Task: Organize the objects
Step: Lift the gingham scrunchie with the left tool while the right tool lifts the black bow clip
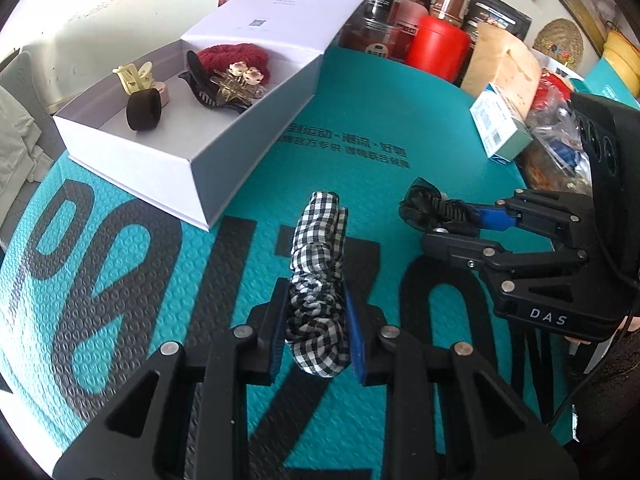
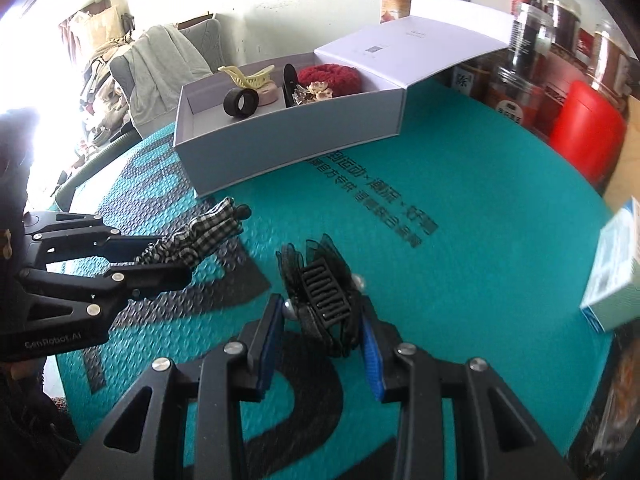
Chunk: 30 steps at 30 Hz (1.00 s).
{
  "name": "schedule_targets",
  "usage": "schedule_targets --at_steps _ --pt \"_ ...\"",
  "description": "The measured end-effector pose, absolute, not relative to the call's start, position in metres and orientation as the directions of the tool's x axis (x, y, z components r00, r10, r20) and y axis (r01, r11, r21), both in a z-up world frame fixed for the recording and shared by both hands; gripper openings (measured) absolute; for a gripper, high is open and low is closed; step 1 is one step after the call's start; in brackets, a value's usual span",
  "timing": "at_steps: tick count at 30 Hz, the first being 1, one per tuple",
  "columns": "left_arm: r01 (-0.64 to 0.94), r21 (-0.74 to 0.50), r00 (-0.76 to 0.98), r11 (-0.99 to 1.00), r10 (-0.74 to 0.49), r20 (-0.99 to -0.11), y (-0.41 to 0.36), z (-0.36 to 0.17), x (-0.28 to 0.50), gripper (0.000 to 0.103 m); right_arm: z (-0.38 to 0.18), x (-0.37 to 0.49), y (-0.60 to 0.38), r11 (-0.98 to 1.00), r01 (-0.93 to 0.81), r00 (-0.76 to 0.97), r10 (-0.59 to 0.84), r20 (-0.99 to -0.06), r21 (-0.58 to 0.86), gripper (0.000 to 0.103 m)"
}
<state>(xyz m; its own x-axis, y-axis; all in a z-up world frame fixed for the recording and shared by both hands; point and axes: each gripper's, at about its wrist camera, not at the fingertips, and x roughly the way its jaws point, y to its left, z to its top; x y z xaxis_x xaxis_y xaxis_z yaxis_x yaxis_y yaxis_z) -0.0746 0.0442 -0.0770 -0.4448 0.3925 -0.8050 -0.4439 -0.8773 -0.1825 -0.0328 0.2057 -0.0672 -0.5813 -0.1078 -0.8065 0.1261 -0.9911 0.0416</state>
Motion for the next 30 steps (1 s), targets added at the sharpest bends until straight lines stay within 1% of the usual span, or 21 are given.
schedule_targets --at_steps 6,18,21,23,26,28,30 --pt "-0.474 -0.177 -0.425 -0.863 0.399 -0.812 0.051 -0.075 -0.051 0.025 -0.062 -0.006 0.207 -0.993 0.109 -0.584 -0.094 -0.806 0.037 0.036" --pt "-0.496 -0.166 -0.4 -0.852 0.394 -0.828 0.052 -0.08 -0.027 0.025 -0.073 0.029 0.207 -0.995 0.076 -0.572 -0.096 -0.815 0.064 0.036" --pt "-0.5 -0.14 -0.404 -0.855 0.373 -0.836 0.055 -0.082 -0.025 0.025 -0.074 0.032 0.205 -0.995 0.08 -0.579 -0.093 -0.81 0.058 0.037" --pt "-0.504 -0.129 -0.406 -0.854 0.366 -0.837 0.058 -0.083 -0.025 0.028 -0.076 0.032 0.203 -0.996 0.082 -0.576 -0.083 -0.813 0.044 0.037" --pt "-0.505 -0.108 -0.409 -0.856 0.348 -0.843 0.063 -0.085 -0.027 0.033 -0.078 0.032 0.203 -0.996 0.082 -0.571 -0.068 -0.818 0.026 0.041" --pt "-0.507 -0.094 -0.413 -0.857 0.338 -0.846 0.067 -0.085 -0.03 0.042 -0.078 0.03 0.205 -0.996 0.079 -0.574 -0.072 -0.816 0.033 0.047" --pt "-0.506 -0.08 -0.424 -0.859 0.328 -0.844 0.07 -0.085 -0.033 0.045 -0.078 0.03 0.207 -0.996 0.076 -0.58 -0.079 -0.811 0.043 0.051"
